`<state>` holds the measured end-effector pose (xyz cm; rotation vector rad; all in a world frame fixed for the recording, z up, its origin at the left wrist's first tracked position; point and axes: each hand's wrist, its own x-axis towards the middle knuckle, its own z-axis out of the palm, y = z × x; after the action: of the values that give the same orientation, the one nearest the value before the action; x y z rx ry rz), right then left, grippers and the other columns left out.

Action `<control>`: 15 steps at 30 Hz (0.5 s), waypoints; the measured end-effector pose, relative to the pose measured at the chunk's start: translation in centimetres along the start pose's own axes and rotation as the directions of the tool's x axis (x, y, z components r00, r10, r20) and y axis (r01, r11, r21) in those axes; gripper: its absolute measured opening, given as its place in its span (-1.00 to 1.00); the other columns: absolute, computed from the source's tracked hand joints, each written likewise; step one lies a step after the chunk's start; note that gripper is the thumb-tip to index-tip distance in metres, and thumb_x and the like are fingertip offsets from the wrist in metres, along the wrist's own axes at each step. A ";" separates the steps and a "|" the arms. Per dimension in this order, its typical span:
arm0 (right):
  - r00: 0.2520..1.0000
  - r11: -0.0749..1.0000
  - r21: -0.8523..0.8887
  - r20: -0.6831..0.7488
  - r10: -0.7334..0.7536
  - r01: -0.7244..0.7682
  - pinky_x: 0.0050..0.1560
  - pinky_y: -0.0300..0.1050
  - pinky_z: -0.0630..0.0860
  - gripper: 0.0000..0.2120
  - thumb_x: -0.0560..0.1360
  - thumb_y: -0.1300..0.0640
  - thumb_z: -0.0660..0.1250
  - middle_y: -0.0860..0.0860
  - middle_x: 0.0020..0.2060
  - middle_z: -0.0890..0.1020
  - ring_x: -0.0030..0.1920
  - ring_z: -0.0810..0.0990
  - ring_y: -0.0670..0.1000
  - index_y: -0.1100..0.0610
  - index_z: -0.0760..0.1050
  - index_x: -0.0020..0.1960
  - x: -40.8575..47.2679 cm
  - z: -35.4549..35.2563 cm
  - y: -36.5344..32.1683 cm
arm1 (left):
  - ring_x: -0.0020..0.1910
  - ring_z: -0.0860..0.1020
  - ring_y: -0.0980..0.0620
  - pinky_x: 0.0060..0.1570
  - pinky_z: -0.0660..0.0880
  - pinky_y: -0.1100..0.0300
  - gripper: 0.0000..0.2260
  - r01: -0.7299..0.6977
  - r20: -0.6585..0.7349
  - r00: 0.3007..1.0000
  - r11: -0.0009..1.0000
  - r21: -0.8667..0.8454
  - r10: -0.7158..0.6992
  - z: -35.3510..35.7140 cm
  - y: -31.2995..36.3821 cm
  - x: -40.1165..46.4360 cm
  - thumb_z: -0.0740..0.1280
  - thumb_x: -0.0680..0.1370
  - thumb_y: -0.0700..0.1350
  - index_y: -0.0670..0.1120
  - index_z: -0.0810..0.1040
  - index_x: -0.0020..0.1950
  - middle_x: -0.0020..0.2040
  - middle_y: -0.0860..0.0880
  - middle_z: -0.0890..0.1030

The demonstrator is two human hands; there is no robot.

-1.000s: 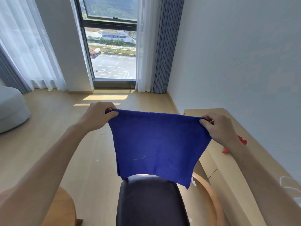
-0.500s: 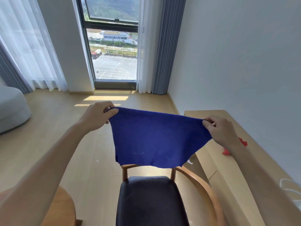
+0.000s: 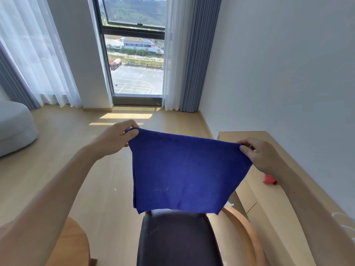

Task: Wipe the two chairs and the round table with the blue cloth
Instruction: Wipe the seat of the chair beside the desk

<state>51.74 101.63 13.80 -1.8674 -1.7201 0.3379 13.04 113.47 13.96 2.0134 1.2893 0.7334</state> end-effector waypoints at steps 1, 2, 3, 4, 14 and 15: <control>1.000 1.000 -0.006 0.003 0.004 -0.004 -0.15 -0.18 0.39 -0.81 0.61 0.25 0.19 -0.03 -0.14 0.61 -0.11 0.53 -0.01 0.11 0.57 0.03 0.0 0.1 0.0 | -0.07 0.55 -0.04 0.05 0.58 -0.09 -0.81 0.009 0.003 1.000 1.000 -0.001 -0.009 0.1 -0.1 -0.1 0.16 0.66 -0.09 0.08 0.49 -0.09 -0.14 0.03 0.58; 1.000 1.000 -0.016 0.000 0.008 -0.008 -0.20 -0.21 0.39 -0.83 0.61 0.23 0.18 -0.02 -0.17 0.60 -0.14 0.52 -0.01 0.12 0.55 0.00 -0.1 0.2 0.0 | -0.08 0.55 -0.02 0.05 0.58 -0.08 -0.82 0.015 0.002 1.000 1.000 -0.009 -0.015 0.3 -0.2 -0.1 0.14 0.66 -0.09 0.08 0.47 -0.08 -0.14 0.03 0.58; 1.000 1.000 -0.023 -0.006 0.016 -0.016 -0.23 -0.23 0.38 -0.83 0.62 0.21 0.17 -0.02 -0.21 0.59 -0.17 0.51 -0.01 0.12 0.53 -0.04 -0.1 0.4 0.1 | -0.09 0.55 0.00 0.02 0.58 -0.05 -0.82 0.016 -0.004 1.000 1.000 -0.026 -0.016 0.6 -0.2 -0.1 0.13 0.67 -0.09 0.09 0.46 -0.08 -0.15 0.04 0.58; 1.000 0.999 -0.023 -0.011 0.026 -0.026 -0.25 -0.23 0.38 -0.83 0.63 0.19 0.17 -0.01 -0.24 0.58 -0.20 0.50 0.00 0.14 0.51 -0.06 -0.1 0.5 0.1 | -0.11 0.54 0.02 -0.02 0.59 0.00 -0.81 0.014 -0.014 1.000 0.999 -0.045 -0.014 0.8 -0.3 -0.2 0.12 0.67 -0.09 0.09 0.44 -0.07 -0.16 0.04 0.58; 1.000 1.000 0.003 -0.021 0.018 -0.018 -0.54 -0.32 0.40 -0.88 0.63 0.15 0.17 -0.04 -0.37 0.57 -0.54 0.49 -0.11 0.08 0.46 -0.04 -0.2 0.4 0.1 | -0.26 0.46 0.13 -0.29 0.36 0.21 -0.86 0.002 -0.231 0.973 0.999 0.033 0.005 1.5 -0.1 0.4 0.16 0.65 -0.07 0.08 0.49 -0.04 -0.25 0.16 0.50; 1.000 1.000 0.003 -0.002 0.013 -0.013 -0.52 -0.33 0.40 -0.90 0.62 0.17 0.19 -0.07 -0.37 0.56 -0.55 0.48 -0.11 0.08 0.47 -0.02 -0.2 0.2 0.2 | -0.24 0.48 0.11 -0.26 0.43 0.17 -0.86 0.015 -0.205 0.979 1.000 -0.002 -0.015 1.4 -0.2 0.4 0.18 0.65 -0.07 0.07 0.50 -0.03 -0.23 0.13 0.51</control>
<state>51.78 101.45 13.44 -1.8763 -1.7057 0.3432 14.09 113.64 12.93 1.9660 1.4179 0.9544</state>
